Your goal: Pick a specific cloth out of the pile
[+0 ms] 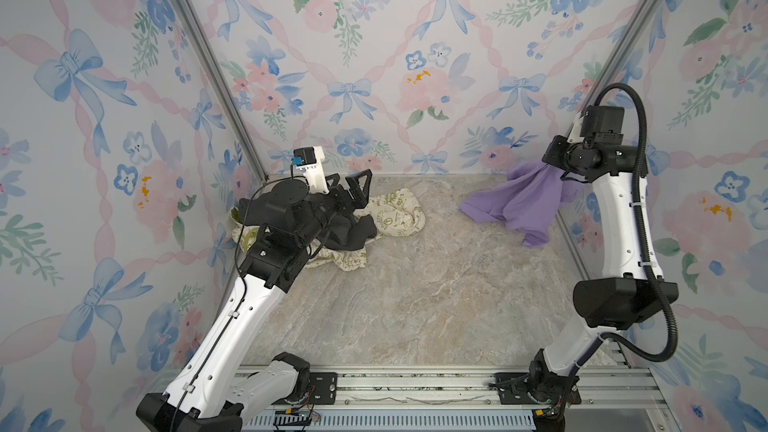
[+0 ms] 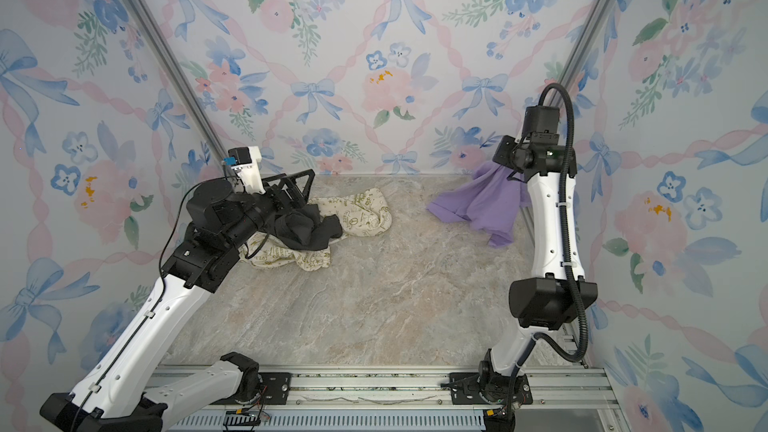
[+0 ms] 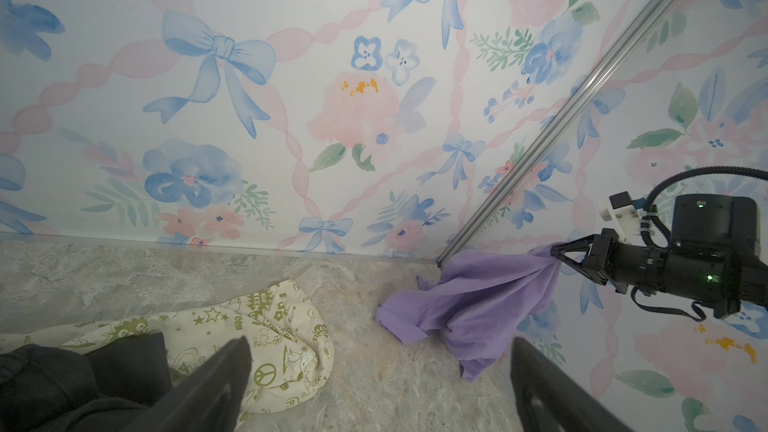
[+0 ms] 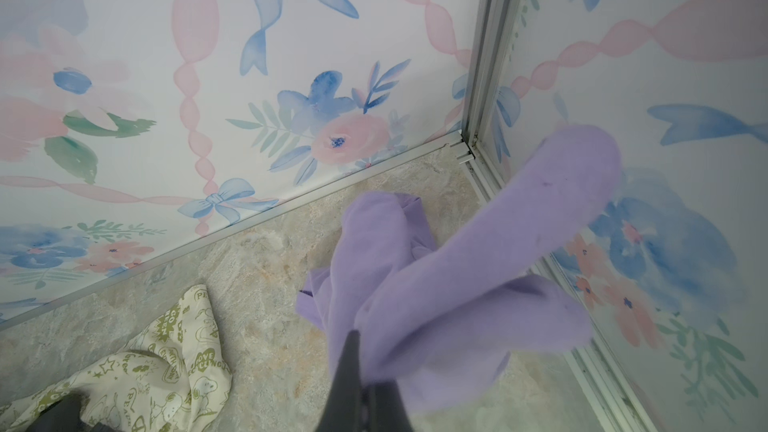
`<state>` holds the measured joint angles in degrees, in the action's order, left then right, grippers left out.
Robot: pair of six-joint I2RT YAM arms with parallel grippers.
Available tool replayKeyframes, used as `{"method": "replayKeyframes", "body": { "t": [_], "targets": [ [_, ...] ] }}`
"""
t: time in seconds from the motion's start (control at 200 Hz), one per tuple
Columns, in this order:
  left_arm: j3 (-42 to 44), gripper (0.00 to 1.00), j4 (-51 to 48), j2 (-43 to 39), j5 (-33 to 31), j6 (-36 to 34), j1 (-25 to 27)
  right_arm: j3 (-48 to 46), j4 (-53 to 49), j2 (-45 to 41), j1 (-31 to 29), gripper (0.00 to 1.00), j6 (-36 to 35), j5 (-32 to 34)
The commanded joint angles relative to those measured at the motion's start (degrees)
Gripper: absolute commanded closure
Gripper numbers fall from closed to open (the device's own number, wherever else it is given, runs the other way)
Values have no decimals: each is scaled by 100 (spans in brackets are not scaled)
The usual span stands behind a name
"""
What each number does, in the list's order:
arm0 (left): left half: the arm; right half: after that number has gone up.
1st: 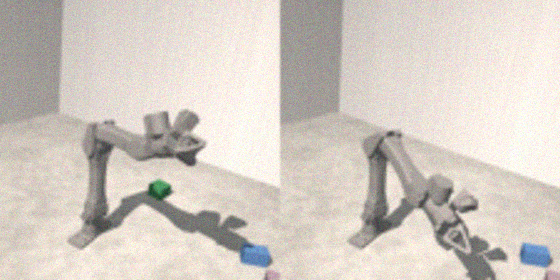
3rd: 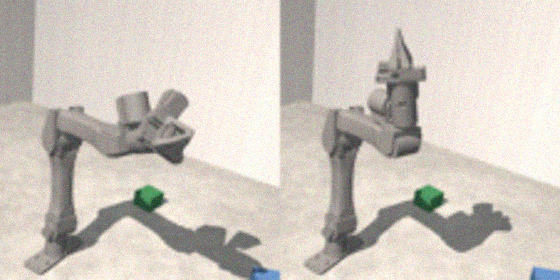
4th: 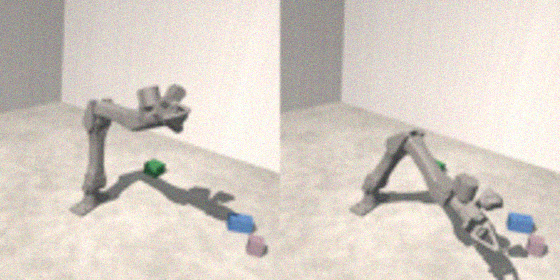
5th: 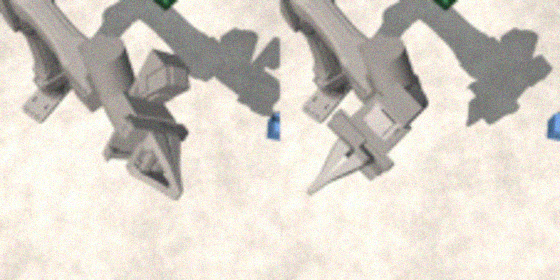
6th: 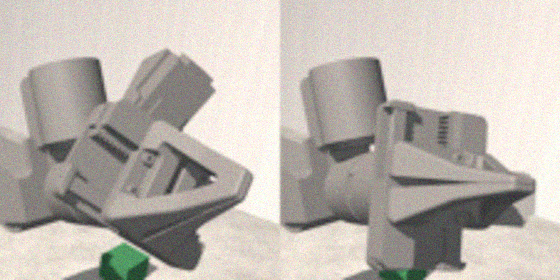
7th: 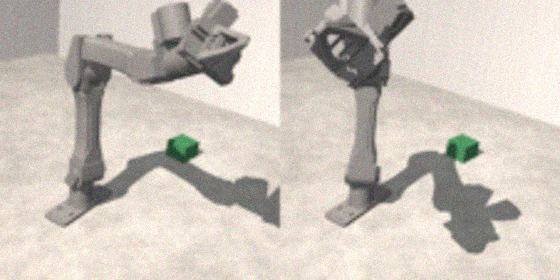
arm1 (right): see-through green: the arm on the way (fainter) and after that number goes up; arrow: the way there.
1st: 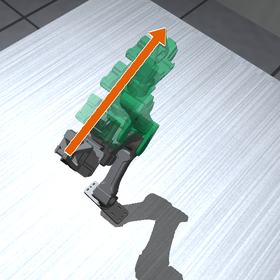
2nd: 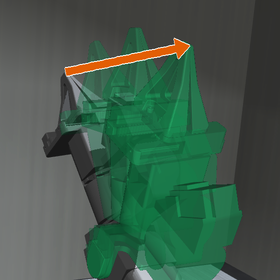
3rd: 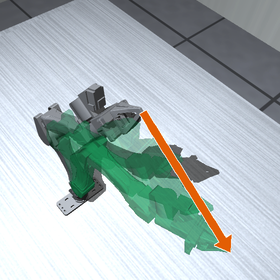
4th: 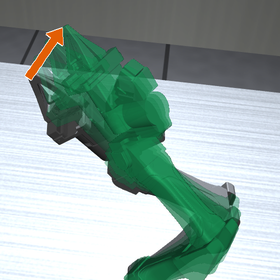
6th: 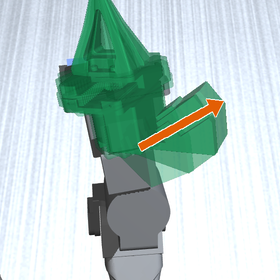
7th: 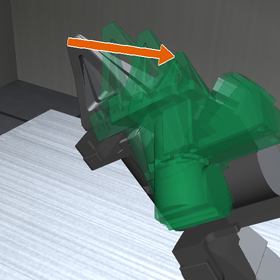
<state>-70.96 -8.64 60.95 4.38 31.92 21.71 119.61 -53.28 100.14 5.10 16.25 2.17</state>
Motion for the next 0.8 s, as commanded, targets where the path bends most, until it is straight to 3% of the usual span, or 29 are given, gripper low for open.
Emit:
{"method": "replayKeyframes", "body": {
  "t": [0.0, 0.1, 0.165, 0.53, 0.795],
  "targets": [
    [-34, 2, 81, 40, 94, -11, -40, -1197, 180, -299, 30, 92, -6, -68],
    [18, 2, 82, 9, 43, 41, -40, -2287, 331, -692, 44, 48, 143, -313],
    [46, 2, 82, -16, 13, 45, -36, -2656, 282, -814, 52, 36, 157, -492],
    [131, 2, 80, 35, -130, 138, -44, -2433, 86, -1263, 43, 25, 113, -803],
    [315, 2, 81, -82, -341, 63, -39, -2651, 1039, -1979, 44, 16, 205, -796]
  ]
}}
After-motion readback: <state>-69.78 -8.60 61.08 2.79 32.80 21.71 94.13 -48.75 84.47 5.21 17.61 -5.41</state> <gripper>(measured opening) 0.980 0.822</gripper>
